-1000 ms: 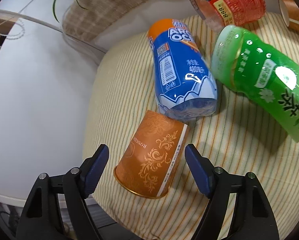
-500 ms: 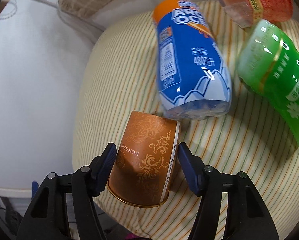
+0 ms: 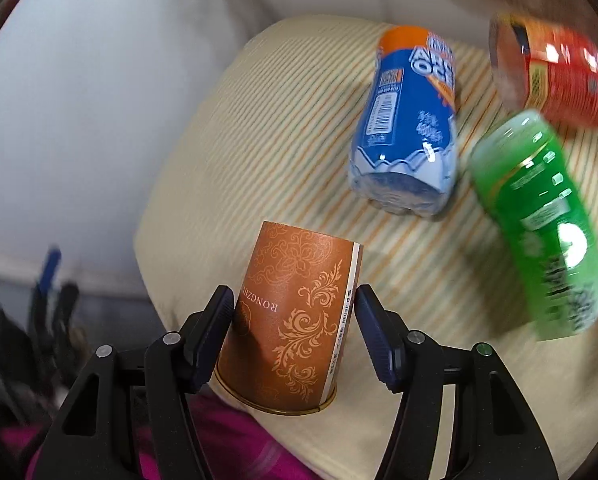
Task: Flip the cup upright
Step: 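Close the right gripper around the copper-orange cup's body, then lift the cup with the right gripper and rotate it rim-up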
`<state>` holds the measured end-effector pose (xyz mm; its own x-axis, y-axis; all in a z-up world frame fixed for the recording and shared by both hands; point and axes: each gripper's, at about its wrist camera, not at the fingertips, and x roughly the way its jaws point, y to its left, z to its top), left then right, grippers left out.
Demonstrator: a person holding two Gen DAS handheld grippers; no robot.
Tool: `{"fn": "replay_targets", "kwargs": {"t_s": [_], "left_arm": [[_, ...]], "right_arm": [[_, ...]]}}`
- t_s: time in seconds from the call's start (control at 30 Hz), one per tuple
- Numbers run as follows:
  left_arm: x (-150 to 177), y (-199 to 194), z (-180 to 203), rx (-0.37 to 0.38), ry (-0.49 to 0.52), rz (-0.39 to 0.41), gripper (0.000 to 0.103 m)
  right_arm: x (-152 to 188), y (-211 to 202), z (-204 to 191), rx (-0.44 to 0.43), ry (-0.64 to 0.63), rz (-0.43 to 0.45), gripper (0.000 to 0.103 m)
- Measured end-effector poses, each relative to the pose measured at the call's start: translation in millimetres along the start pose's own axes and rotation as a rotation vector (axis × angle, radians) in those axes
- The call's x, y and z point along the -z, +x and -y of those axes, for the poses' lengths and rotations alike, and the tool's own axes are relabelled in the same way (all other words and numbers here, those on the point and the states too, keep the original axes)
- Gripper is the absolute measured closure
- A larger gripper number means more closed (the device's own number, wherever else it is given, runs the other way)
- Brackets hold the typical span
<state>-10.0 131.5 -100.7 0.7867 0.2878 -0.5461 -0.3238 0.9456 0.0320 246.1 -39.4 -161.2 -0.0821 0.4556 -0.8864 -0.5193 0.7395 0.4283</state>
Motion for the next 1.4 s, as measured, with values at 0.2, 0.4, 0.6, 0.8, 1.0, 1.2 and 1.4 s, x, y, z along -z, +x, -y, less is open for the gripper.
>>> {"fn": "replay_targets", "kwargs": {"t_s": [0.2,0.4,0.6,0.8,1.0,1.2,1.4], "left_arm": [[-0.3,-0.7,13.2,0.010,0.023,-0.003,0.000],[-0.8,-2.9,25.4,0.016,0.043,-0.002,0.000],[-6.2,-0.6,35.0,0.017,0.076,0.003,0.000],[-12.0,6.2,46.7,0.058,0.127,0.008,0.000],[-22.7,11.3,64.0,0.142,0.225,0.033,0.000],[-41.8,17.4,92.3,0.267,0.404,0.078,0.000],[-40.3,25.9,147.2,0.472,0.744,0.073,0.000]], "right_arm": [[15.2,-18.1,-5.0,0.185,-0.280,-0.115,0.041],[49.5,-18.2,-1.9,0.309,-0.466,-0.233,0.041],[45.6,11.1,-8.6,0.328,-0.540,-0.270,0.041],[38.1,21.0,-6.0,0.338,-0.539,-0.237,0.039],[41.9,10.2,-1.8,0.287,-0.522,-0.187,0.032],[54.6,-49.9,8.3,0.251,-0.465,-0.018,0.032],[101.9,-95.0,24.8,0.183,-0.310,0.183,0.032]]}}
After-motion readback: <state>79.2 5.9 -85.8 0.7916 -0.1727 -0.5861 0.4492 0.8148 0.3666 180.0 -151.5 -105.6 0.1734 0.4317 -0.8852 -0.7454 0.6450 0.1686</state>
